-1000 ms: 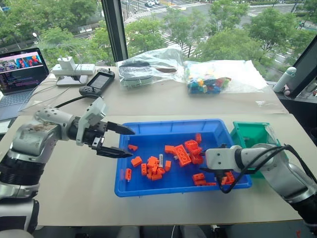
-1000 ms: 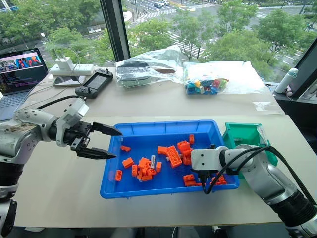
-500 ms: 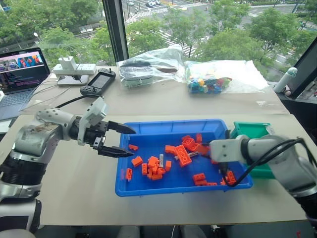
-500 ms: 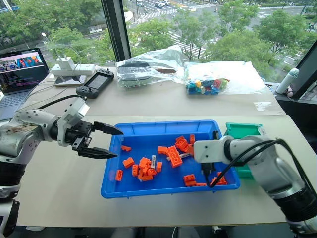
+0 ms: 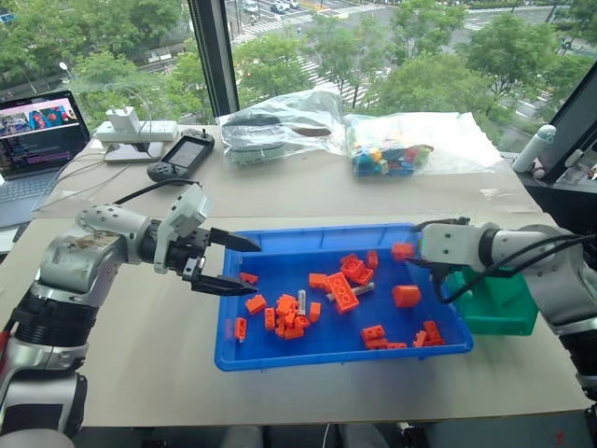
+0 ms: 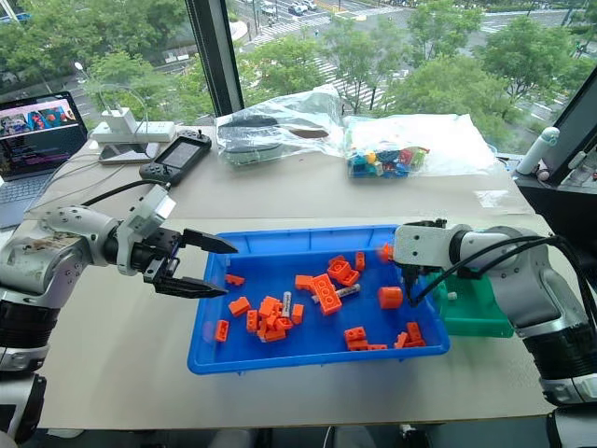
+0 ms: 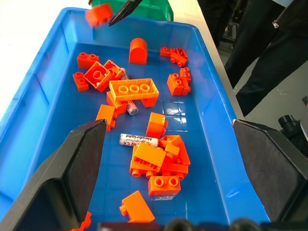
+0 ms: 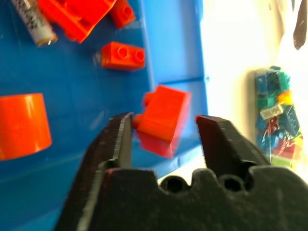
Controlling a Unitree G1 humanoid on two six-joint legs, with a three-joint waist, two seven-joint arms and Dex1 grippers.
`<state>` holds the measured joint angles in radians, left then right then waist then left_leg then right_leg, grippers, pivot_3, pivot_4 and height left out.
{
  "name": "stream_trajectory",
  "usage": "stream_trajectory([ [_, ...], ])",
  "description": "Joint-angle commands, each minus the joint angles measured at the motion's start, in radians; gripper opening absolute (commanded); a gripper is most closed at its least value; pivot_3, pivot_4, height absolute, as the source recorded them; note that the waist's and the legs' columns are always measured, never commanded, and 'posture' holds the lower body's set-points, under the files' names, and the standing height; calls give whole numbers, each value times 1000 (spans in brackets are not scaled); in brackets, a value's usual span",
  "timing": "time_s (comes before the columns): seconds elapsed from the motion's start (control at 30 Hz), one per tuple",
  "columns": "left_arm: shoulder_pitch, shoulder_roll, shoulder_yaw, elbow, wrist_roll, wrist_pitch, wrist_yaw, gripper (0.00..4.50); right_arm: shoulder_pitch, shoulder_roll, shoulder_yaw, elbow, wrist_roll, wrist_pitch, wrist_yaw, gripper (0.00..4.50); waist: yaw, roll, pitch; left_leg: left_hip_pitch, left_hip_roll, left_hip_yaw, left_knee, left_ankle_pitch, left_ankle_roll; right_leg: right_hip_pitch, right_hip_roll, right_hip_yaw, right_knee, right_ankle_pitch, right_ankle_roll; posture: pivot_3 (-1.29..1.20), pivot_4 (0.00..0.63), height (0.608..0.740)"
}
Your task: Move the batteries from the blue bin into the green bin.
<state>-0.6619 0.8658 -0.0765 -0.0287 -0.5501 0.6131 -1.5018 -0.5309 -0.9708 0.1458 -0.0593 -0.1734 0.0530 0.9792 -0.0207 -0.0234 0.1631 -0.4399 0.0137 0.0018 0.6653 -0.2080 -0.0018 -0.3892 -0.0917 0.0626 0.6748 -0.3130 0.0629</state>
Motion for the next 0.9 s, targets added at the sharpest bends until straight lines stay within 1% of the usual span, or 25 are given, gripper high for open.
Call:
stream_trajectory([
  [0.03, -7, -3, 9, -20, -3, -11, 4, 4500, -38, 1, -40, -56, 44, 1, 22, 4327, 1, 0, 0, 0, 0, 0, 0, 0, 0, 0, 0, 0, 0, 0, 0, 0, 150, 740],
  [0.07, -4, -1, 12, -19, -3, -11, 5, 4500, -36, 6, -32, -101, 98, 29, 73, 4423, 2, 0, 0, 0, 0, 0, 0, 0, 0, 0, 0, 0, 0, 0, 0, 0, 150, 740],
  [0.17, 8, 1, 15, -23, 0, -16, 10, 4500, -17, 30, -8, -209, 220, 130, 166, 4423, 2, 0, 0, 0, 0, 0, 0, 0, 0, 0, 0, 0, 0, 0, 0, 0, 150, 740],
  [0.3, 16, 2, 20, -37, -4, -12, 21, 4500, 30, 26, 37, -266, 254, 205, 228, 4423, 2, 0, 0, 0, 0, -1, 0, 0, 0, 1, 0, -1, 5, 0, 0, 0, 150, 740],
  [0.4, 29, 12, 30, -51, -8, -8, 30, 4500, 45, 43, 58, -261, 268, 274, 233, 4423, 5, 0, 0, 0, 0, -1, 1, 0, 0, 1, 0, -1, 4, 0, 0, 0, 150, 740],
  [0.5, 44, 22, 37, -64, -11, -5, 35, 4500, 37, 71, 57, -247, 297, 337, 230, 3685, 4, 0, 0, 0, 0, -1, 1, 0, 0, 1, 0, -1, 4, 0, 0, 0, 150, 740],
  [0.57, 52, 27, 40, -71, -13, -3, 39, 4500, 31, 76, 65, -236, 289, 353, 226, 3033, 4, 0, 0, 0, 0, -1, 1, 0, 0, 0, 0, -1, 4, 0, 0, 0, 150, 740],
  [0.6, 54, 28, 41, -74, -14, -1, 41, 4500, 29, 79, 68, -228, 281, 361, 220, 2626, 4, 0, 0, 0, 0, -1, 1, 0, 0, 0, 0, -1, 4, 0, 0, 0, 150, 740],
  [0.67, 61, 31, 46, -82, -17, 3, 45, 4500, 28, 75, 79, -202, 266, 393, 215, 2041, 4, 0, 0, 0, 0, -1, 1, 0, 0, 0, 0, -1, 4, 0, 0, 0, 150, 740],
  [0.8, 73, 36, 51, -91, -18, 5, 52, 4500, 10, 70, 99, -163, 243, 445, 211, 2041, 4, 0, 0, 0, 0, -1, 1, 0, 0, 0, 0, -1, 4, 0, 0, 0, 150, 740],
  [0.9, 82, 40, 52, -96, -18, 5, 54, 4500, -11, 91, 105, -133, 243, 452, 203, 2041, 4, 0, 0, 0, 0, -1, 1, 0, 0, 0, 0, -1, 4, 0, 0, 0, 150, 740],
])
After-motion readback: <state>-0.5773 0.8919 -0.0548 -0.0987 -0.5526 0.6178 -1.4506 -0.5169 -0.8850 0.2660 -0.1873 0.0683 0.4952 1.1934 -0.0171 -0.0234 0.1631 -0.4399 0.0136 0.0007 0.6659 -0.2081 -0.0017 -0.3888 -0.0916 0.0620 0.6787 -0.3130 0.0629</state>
